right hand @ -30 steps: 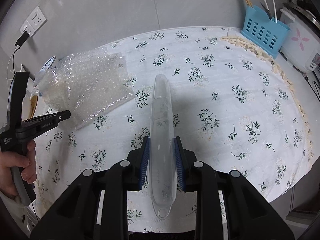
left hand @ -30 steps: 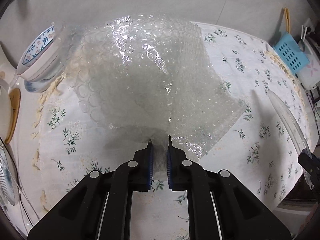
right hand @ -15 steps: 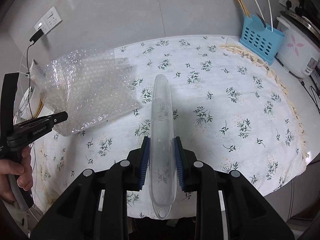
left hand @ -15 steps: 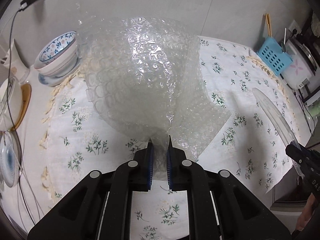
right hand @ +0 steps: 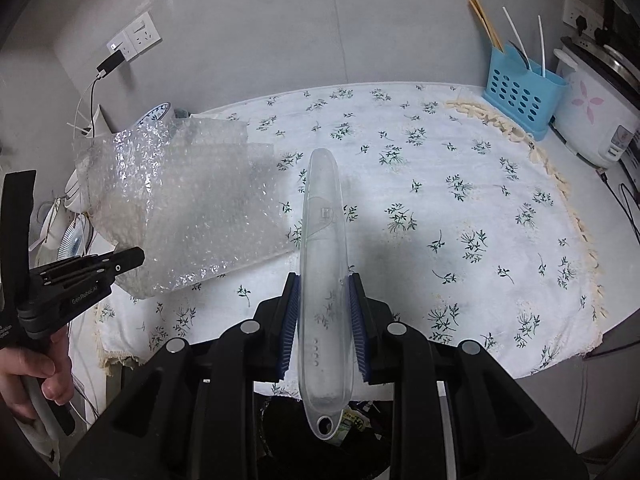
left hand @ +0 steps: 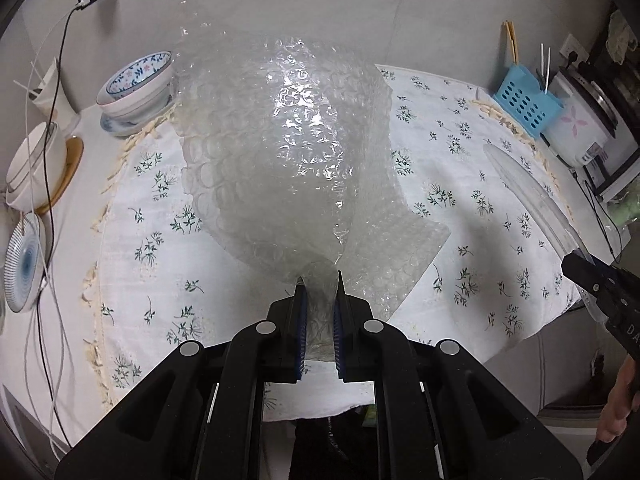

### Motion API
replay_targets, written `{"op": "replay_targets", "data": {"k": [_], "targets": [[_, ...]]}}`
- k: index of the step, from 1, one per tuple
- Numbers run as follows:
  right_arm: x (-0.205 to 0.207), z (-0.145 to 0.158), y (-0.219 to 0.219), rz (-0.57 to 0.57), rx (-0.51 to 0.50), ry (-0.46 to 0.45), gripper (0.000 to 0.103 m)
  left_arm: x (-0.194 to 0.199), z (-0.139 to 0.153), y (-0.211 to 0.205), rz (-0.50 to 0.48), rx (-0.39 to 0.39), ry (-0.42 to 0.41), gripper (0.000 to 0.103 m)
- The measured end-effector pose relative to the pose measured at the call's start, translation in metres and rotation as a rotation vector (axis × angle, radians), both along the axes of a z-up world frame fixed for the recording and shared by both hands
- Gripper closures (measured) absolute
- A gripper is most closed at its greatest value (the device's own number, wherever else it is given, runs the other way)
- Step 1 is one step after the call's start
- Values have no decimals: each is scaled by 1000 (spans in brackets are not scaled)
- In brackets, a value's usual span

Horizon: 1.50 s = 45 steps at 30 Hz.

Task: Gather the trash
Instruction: 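Lift the bubble wrap and clear case and carry them down over the bin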

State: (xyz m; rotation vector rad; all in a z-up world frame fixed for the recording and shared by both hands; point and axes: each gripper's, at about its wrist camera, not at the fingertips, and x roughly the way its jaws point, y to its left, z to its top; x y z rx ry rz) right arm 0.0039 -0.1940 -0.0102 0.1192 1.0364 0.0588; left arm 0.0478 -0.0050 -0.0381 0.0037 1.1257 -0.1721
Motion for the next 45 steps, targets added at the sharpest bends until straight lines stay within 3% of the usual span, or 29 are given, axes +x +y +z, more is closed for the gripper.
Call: {"op": "replay_targets", "data": {"k": [14, 45], "targets": [[-54, 2, -6, 9, -2, -8, 79, -63, 9, -13, -13, -18, -15, 93], [-165, -41, -28, 37, -1, 72, 79, -186, -36, -44, -20, -39, 62, 93]]}}
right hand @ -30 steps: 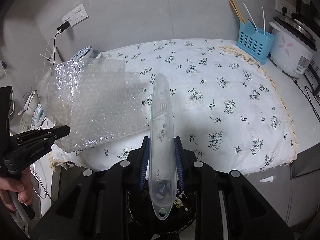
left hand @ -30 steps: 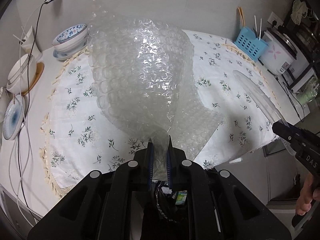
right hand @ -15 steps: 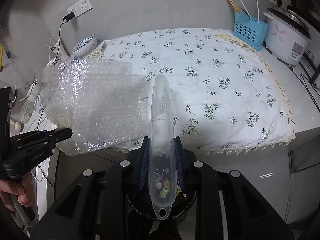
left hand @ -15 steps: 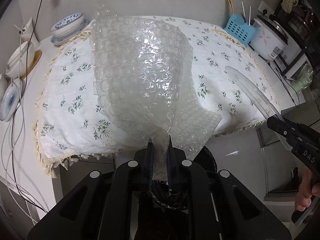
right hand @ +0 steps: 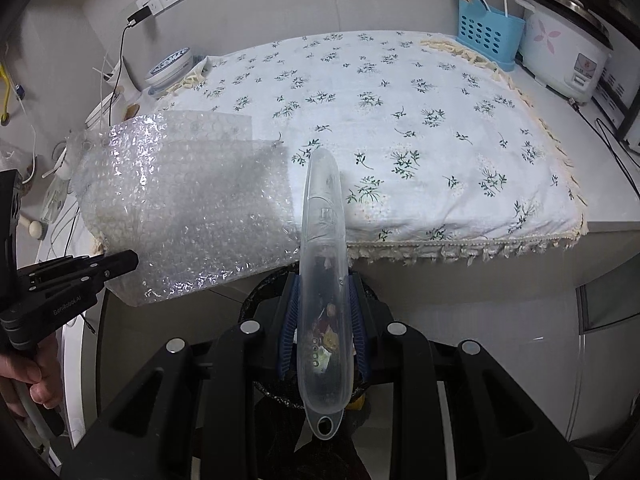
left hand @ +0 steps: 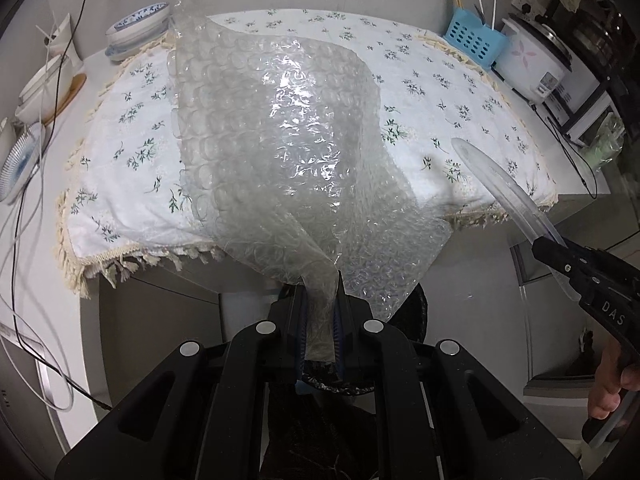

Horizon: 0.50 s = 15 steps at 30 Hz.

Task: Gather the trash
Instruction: 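Lift the bubble wrap and clear case and carry them down over the bin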

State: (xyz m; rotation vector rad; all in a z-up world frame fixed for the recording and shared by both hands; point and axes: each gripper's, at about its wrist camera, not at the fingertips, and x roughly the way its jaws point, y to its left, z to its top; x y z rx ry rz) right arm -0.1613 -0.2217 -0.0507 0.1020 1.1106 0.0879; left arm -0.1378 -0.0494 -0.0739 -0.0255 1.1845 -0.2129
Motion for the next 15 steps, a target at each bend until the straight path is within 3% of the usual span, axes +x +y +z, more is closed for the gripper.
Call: {"op": "replay_targets", "data": {"k": [15], "targets": [[-36, -42, -6, 41, 2, 61, 79, -44, -51, -14, 2, 17, 97, 93]]}}
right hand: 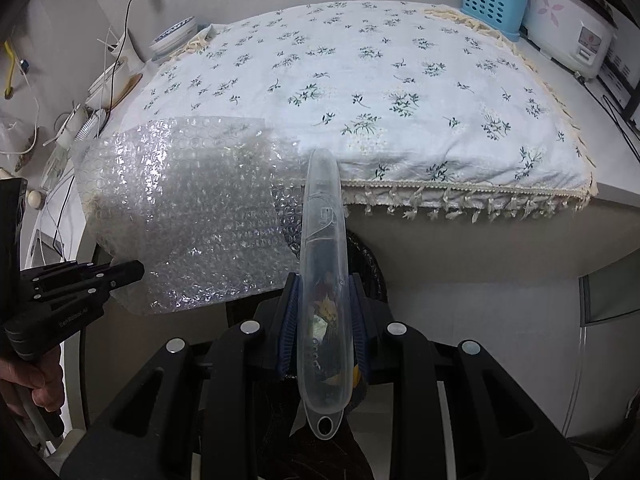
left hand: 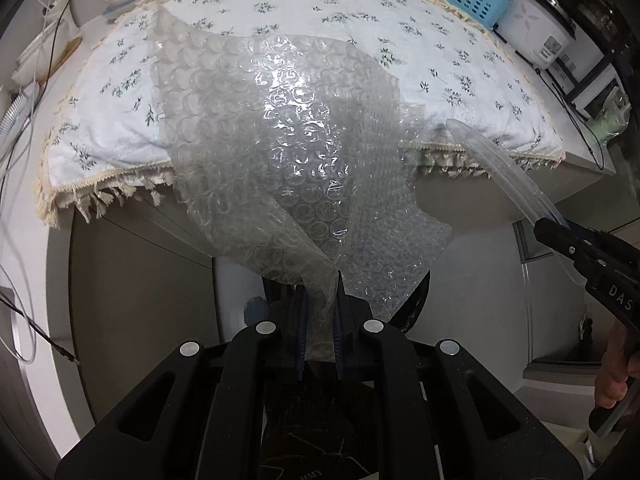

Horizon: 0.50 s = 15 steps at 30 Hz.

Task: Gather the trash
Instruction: 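Lift the bubble wrap and clear case and carry them down over the bin, then open the left tool to drop the bubble wrap while the right tool releases the clear case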

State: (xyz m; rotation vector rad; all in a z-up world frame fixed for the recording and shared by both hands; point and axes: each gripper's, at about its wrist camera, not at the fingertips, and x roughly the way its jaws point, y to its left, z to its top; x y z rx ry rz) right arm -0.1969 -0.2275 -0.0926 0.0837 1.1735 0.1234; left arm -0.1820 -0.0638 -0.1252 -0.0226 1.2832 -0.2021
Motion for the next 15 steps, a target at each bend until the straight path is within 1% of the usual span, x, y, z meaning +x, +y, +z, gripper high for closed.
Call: {"op": "replay_targets", "data": {"k": [4, 9, 15], "targets": [[-9, -16, -2, 7, 9, 25, 79, -8, -15, -2, -1, 6, 29, 93], [-18, -39, -3, 12, 10, 74, 79, -15, -42, -4, 3, 23, 80, 93], [-23, -71, -5, 2, 10, 147, 79, -12, -74, -6, 17, 36, 125, 93]]}}
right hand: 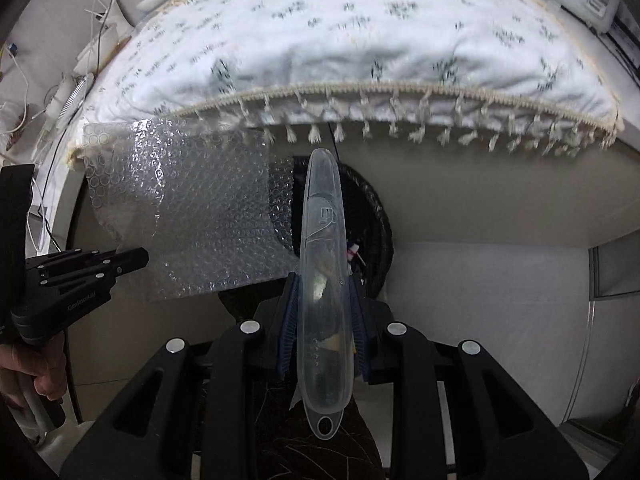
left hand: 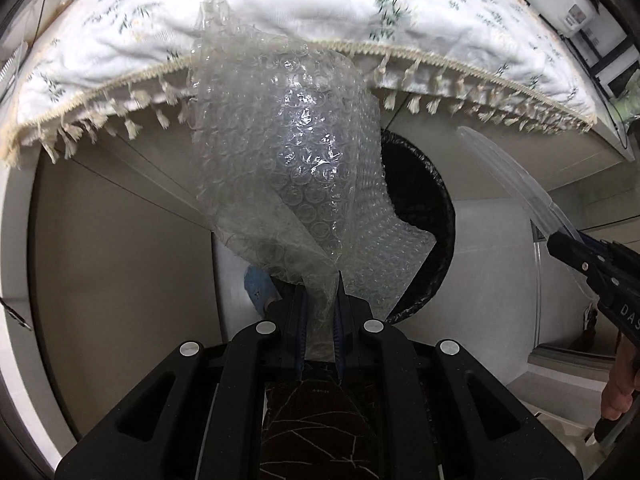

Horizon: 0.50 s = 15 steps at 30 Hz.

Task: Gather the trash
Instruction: 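Open the left tool to drop the bubble wrap while the right tool releases the clear case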

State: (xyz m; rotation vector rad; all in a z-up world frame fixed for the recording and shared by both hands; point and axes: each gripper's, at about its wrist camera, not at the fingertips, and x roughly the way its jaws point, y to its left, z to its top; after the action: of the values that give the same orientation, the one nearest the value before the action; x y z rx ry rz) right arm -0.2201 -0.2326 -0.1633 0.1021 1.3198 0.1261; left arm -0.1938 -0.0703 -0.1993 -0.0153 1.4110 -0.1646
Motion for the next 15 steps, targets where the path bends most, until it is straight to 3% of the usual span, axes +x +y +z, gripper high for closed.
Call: {"op": "replay_targets", "data": {"k": [10, 15], "targets": [[2, -19, 2, 2, -15, 50, 79, 15, -45, -11, -9, 24, 66, 92], [10, -19, 9, 15, -19, 46, 79, 21, -48, -11, -15, 33, 58, 81]]}}
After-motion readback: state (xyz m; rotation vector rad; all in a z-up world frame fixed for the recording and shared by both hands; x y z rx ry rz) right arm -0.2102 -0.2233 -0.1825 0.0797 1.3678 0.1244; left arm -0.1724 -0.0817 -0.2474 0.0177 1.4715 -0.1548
